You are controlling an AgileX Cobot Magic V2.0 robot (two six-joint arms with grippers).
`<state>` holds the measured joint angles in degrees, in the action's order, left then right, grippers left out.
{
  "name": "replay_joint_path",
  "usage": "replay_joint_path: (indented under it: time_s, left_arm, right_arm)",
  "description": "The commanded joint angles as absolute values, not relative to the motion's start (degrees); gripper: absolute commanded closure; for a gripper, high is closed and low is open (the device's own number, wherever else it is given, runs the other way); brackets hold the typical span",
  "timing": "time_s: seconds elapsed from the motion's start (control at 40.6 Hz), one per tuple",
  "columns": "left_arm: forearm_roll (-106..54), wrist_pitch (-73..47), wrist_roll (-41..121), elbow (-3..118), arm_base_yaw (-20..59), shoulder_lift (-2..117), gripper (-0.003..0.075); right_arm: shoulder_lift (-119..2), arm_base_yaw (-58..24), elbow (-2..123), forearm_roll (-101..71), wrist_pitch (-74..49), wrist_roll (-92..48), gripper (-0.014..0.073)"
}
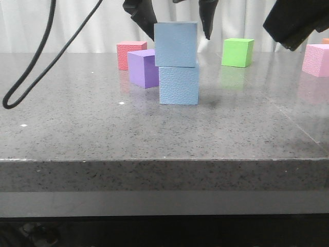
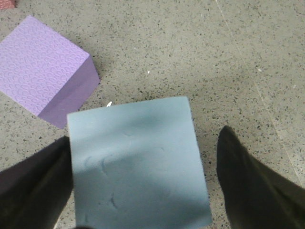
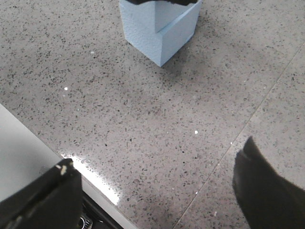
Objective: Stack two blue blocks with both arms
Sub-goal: 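Lower the cube onto the other, open the left gripper, withdraw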
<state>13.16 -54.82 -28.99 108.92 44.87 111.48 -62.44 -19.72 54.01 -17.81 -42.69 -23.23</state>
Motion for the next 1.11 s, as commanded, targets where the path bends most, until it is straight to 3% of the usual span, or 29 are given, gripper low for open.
replay_joint_path:
  time_s: [0.0, 0.222, 0.542, 0.764, 1.084]
  left_arm:
    - [14.1, -52.7, -28.5, 111.7, 45.0, 108.2, 0.0136]
    - [12.5, -57.6, -23.9, 115.3, 45.0, 105.6, 0.0136]
    - [2.2, -65.1, -3.3, 111.9, 40.8, 95.6, 0.0136]
    - [-12.5, -56.1, 9.4, 96.2, 33.4, 83.3, 0.0142]
    - [-13.2, -44.4, 13.7, 66.9, 26.1, 60.9, 0.0143]
  right_arm:
    - [-61.1, -19.5, 55.5, -19.0, -40.1, -23.7, -0.0050]
    - [-61.1, -19.5, 55.5, -19.0, -40.1, -23.7, -0.0050]
    - [-61.1, -19.5, 55.5, -19.0, -40.1, -23.7, -0.0050]
    - [-61.1, -19.5, 55.5, -19.4, -40.1, -23.7, -0.0050]
    - [-61.1, -19.5, 55.5, -21.0, -40.7, -23.7, -0.0050]
